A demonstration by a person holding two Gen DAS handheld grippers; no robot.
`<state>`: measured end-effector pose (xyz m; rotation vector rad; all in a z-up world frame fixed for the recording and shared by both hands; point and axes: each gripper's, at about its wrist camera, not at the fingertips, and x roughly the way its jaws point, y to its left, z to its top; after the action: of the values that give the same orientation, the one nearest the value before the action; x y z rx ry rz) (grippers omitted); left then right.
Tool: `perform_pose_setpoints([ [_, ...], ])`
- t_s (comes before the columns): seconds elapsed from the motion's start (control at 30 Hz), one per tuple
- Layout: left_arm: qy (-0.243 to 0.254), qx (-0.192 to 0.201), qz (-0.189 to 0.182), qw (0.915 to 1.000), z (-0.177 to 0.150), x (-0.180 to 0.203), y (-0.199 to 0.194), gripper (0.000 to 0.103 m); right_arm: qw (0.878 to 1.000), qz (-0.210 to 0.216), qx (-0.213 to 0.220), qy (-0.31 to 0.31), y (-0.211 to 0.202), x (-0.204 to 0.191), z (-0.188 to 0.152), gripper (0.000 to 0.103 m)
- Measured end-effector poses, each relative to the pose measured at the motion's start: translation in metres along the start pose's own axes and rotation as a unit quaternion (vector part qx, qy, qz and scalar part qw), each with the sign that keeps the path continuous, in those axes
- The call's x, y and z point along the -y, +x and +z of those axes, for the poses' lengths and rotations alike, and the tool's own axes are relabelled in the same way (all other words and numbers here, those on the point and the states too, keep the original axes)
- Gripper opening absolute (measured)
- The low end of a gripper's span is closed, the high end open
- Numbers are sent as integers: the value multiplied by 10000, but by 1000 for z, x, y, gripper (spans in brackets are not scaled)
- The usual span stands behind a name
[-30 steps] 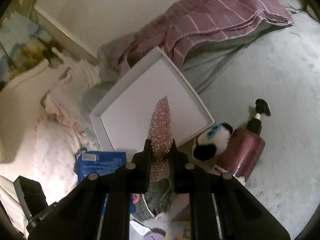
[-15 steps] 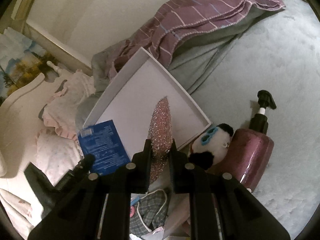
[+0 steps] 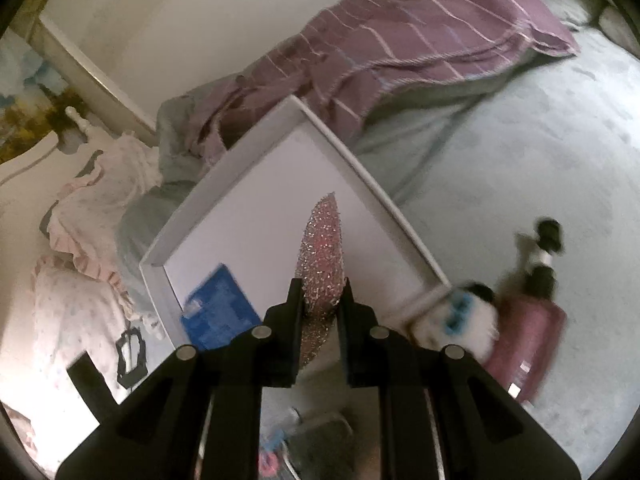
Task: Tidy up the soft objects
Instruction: 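Lower both items into the tray and open both tools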
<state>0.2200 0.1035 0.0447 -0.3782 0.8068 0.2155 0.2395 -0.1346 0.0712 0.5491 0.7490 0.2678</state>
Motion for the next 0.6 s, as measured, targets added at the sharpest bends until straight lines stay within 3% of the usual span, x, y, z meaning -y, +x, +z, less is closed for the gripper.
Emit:
perform_pose_setpoints([
  [0.07, -73, -34, -182, 9998, 1, -1, -4, 23, 9999, 51, 18, 143, 17, 3, 2, 22],
  [0.13, -129, -1, -353, 9993, 2, -2, -9, 46, 9986, -201, -252, 413, 39, 13, 0, 28],
  [0.2, -151, 94, -428, 9989, 5, -4, -17, 56, 9972, -417, -489, 395, 48, 18, -2, 28],
  [0.33, -71, 295, -347, 9989, 6, -1, -34, 62, 9939, -975, -420, -305, 41, 1, -6, 43],
  [0.4, 15, 495, -313, 9983, 6, 1, -44, 62, 9886, -1308, -450, -588, 37, -6, -8, 45],
  [0.6, 119, 209, -489, 9985, 11, 10, -39, 61, 9878, -1371, -185, -713, 4, -5, -5, 46],
])
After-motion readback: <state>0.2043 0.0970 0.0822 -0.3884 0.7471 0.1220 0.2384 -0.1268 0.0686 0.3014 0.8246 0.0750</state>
